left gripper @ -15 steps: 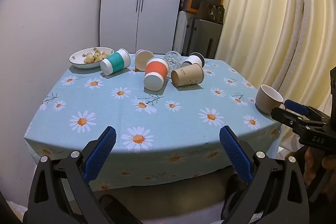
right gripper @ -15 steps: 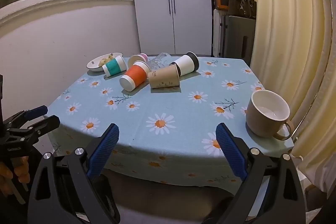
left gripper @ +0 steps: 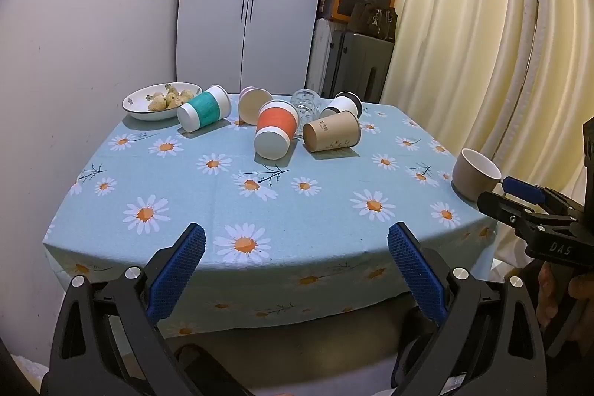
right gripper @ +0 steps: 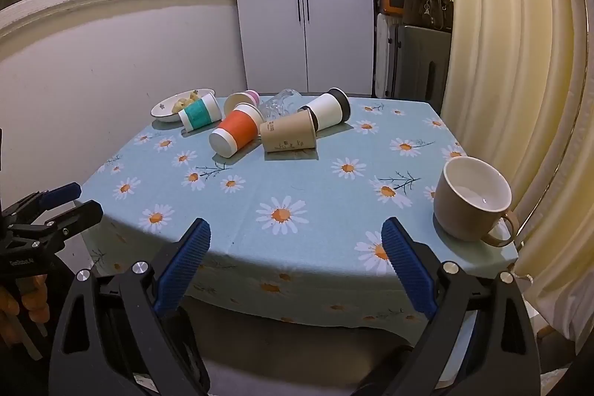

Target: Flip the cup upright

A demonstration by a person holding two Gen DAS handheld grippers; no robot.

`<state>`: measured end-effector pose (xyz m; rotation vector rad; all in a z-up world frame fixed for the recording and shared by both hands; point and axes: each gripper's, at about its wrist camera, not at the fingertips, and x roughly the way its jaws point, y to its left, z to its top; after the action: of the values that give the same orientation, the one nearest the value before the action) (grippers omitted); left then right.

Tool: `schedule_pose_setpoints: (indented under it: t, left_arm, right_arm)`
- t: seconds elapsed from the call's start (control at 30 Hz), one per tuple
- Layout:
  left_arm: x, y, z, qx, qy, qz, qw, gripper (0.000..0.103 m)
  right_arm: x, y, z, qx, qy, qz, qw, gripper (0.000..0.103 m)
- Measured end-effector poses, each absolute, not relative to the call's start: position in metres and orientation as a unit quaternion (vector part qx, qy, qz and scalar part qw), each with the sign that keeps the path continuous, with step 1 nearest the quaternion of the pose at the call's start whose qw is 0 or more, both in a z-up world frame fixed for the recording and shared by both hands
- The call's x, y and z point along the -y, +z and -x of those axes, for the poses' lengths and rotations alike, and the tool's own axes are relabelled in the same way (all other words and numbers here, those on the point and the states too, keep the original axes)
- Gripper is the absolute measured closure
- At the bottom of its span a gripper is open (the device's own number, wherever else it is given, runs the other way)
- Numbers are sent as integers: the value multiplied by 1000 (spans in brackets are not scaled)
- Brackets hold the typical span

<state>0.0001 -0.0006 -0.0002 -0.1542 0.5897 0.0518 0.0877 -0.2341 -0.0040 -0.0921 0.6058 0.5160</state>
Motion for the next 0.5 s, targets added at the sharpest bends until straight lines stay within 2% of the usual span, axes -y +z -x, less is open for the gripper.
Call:
schedule_pose_setpoints:
  t: [0.5]
  left_arm:
    - [0,-2,0,-292,26,80,953,7]
  right_arm:
    - [227,-6,-86,-296,251,55,920,11]
